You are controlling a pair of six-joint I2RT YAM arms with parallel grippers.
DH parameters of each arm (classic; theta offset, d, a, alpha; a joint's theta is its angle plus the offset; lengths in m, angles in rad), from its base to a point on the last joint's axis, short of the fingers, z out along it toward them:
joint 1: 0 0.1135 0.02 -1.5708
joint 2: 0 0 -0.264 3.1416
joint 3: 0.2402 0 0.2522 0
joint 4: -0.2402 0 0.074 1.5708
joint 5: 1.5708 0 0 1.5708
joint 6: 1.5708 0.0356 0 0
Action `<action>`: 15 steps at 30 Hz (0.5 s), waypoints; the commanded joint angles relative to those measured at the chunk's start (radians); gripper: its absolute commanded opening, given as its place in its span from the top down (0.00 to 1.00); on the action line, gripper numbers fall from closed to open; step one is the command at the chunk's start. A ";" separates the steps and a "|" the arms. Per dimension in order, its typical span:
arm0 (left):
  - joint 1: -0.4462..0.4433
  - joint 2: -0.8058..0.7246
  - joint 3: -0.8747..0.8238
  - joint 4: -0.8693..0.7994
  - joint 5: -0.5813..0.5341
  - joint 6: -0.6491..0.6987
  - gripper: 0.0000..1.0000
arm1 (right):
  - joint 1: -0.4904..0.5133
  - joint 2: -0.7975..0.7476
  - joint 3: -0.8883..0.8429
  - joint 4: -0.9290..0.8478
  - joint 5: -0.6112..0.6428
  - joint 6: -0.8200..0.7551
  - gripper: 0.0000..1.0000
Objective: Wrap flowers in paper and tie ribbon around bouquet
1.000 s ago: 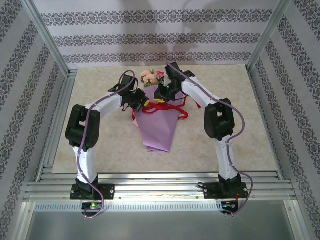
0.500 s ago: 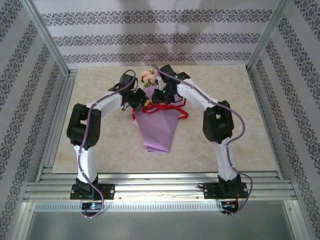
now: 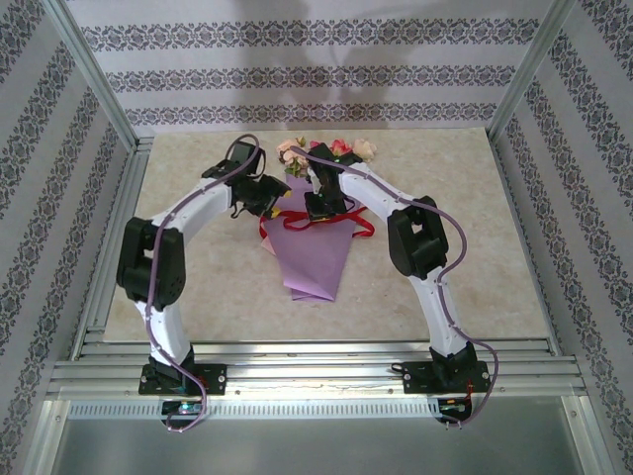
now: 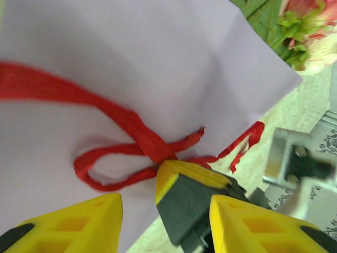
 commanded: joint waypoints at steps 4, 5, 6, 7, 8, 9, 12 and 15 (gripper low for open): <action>-0.048 -0.019 -0.042 -0.084 -0.044 -0.117 0.55 | -0.007 0.003 0.034 -0.009 -0.026 0.017 0.86; -0.055 0.001 -0.019 -0.110 -0.050 -0.110 0.55 | -0.007 0.003 0.033 -0.008 -0.029 0.019 0.86; -0.063 0.020 0.002 -0.133 -0.058 -0.101 0.55 | -0.009 0.003 0.031 -0.007 -0.032 0.020 0.86; -0.071 0.036 0.017 -0.149 -0.068 -0.094 0.55 | -0.010 0.003 0.029 -0.007 -0.037 0.022 0.86; -0.078 0.050 0.028 -0.166 -0.081 -0.091 0.55 | -0.013 0.004 0.026 -0.005 -0.045 0.024 0.86; -0.082 0.060 0.036 -0.180 -0.089 -0.088 0.55 | -0.015 0.004 0.023 -0.003 -0.049 0.026 0.86; -0.093 0.090 0.044 -0.221 -0.103 -0.095 0.52 | -0.017 0.000 0.010 0.006 -0.058 0.030 0.86; -0.098 0.100 0.005 -0.181 -0.099 -0.149 0.51 | -0.017 -0.003 0.000 0.015 -0.063 0.033 0.86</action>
